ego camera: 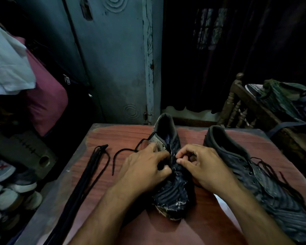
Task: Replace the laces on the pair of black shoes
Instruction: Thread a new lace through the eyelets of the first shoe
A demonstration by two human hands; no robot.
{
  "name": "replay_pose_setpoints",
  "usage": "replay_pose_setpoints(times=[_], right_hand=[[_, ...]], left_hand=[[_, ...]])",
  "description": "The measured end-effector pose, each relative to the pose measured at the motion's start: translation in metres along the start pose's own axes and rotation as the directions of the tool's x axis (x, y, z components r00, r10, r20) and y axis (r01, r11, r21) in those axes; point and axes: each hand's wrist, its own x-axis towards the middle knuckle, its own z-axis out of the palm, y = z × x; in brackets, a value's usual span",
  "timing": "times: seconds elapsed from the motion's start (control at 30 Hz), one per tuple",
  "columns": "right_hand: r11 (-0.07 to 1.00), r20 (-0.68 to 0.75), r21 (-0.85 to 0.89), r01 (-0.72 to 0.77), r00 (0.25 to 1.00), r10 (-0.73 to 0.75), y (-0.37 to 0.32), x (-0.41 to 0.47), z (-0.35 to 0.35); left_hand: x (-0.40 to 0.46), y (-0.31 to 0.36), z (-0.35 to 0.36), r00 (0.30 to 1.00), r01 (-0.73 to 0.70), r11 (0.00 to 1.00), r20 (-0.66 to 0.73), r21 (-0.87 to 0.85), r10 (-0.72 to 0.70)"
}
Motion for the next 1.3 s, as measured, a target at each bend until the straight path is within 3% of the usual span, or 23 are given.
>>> replay_pose_setpoints(times=[0.27, 0.47, 0.57, 0.67, 0.8, 0.87, 1.07, 1.3], right_hand=[[1.0, 0.02, 0.011, -0.022, 1.0, 0.022, -0.001, -0.001, -0.004], [0.998, -0.002, 0.02, -0.063, 0.998, 0.063, 0.0, 0.0, -0.006], [0.999, -0.007, -0.008, -0.047, 0.999, 0.046, -0.002, -0.001, -0.006], [0.999, -0.009, -0.03, -0.028, 1.0, 0.028, -0.005, -0.001, -0.005], [0.998, -0.006, -0.06, -0.024, 1.0, 0.024, -0.006, -0.001, -0.003], [0.998, -0.002, -0.057, -0.021, 1.0, 0.021, -0.005, -0.001, -0.001], [0.995, -0.059, -0.097, -0.008, 0.998, 0.002, -0.004, -0.003, 0.011], [0.996, -0.13, -0.09, -0.015, 0.991, 0.003, -0.001, -0.004, 0.024]], left_hand=[[0.0, -0.009, 0.008, 1.0, -0.013, 0.978, 0.018, -0.209, 0.018], [0.0, -0.008, 0.011, 0.997, -0.044, 0.963, -0.078, -0.266, 0.025], [0.001, -0.006, 0.01, 0.977, -0.064, 0.911, -0.213, -0.408, -0.026], [0.006, -0.016, 0.008, 0.891, -0.049, 0.857, -0.411, -0.512, -0.195], [0.012, -0.037, 0.018, 0.943, 0.053, 0.865, -0.259, -0.499, -0.208], [0.014, -0.039, 0.024, 0.946, 0.07, 0.883, -0.25, -0.465, -0.207], [0.011, -0.037, 0.012, 0.867, -0.055, 0.911, -0.471, -0.409, -0.159], [-0.03, 0.002, -0.031, 0.882, -0.21, 0.808, -0.463, -0.551, -0.087]])
